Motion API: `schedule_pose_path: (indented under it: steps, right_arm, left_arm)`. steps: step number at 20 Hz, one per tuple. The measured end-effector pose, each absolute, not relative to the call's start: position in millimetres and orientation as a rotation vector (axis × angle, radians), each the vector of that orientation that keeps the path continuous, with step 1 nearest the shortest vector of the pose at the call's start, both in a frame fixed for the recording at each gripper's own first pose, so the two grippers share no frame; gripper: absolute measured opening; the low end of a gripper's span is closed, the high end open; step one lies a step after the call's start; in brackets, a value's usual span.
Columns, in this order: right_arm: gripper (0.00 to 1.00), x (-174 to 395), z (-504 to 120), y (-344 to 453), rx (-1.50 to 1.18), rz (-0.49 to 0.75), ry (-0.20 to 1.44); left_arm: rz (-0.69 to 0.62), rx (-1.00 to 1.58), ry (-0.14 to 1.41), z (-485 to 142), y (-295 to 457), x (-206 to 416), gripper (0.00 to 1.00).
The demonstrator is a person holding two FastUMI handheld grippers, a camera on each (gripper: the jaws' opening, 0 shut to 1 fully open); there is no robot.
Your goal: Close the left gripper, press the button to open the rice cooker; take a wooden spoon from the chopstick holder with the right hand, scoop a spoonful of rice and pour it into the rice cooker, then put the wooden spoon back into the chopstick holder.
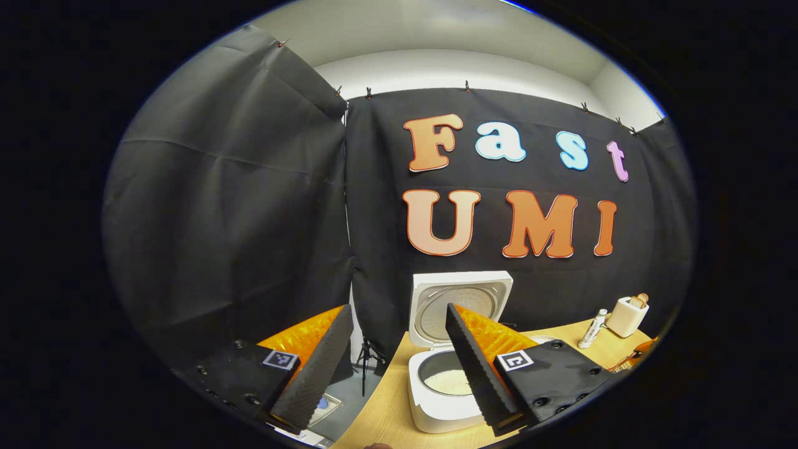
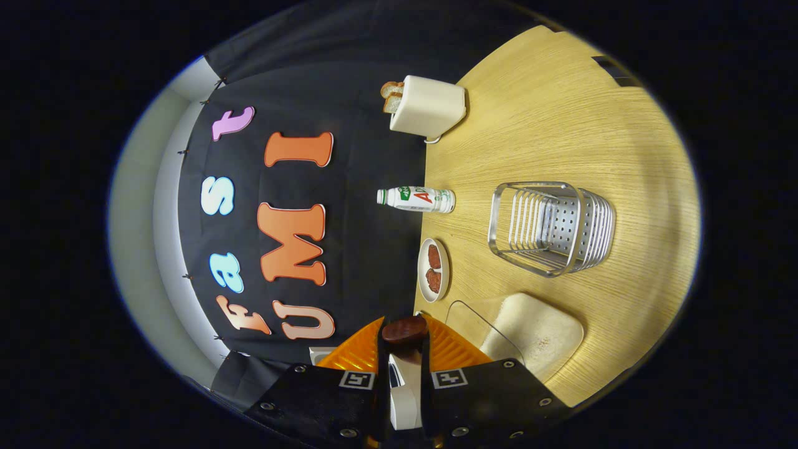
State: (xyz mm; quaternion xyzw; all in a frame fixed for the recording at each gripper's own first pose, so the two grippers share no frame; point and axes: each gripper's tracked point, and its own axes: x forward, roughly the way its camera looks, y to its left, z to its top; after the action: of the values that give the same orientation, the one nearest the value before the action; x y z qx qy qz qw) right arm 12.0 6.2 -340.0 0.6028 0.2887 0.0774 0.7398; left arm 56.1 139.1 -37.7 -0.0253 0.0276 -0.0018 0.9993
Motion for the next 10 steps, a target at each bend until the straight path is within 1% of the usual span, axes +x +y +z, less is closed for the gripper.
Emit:
schedule_pose_path:
  steps: [5, 10]
  right_arm:
    - [0.19, 33.5, -295.0, 31.1, 1.316, 0.233, 0.625]
    - [0.19, 55.2, -267.8, 72.2, 1.308, 0.271, 0.636]
  left_arm:
    - [-0.025, -0.075, 0.065, -44.5, 140.5, 53.6, 1.00]
    - [-0.016, -0.099, 0.082, -54.3, 149.7, 50.4, 1.00]
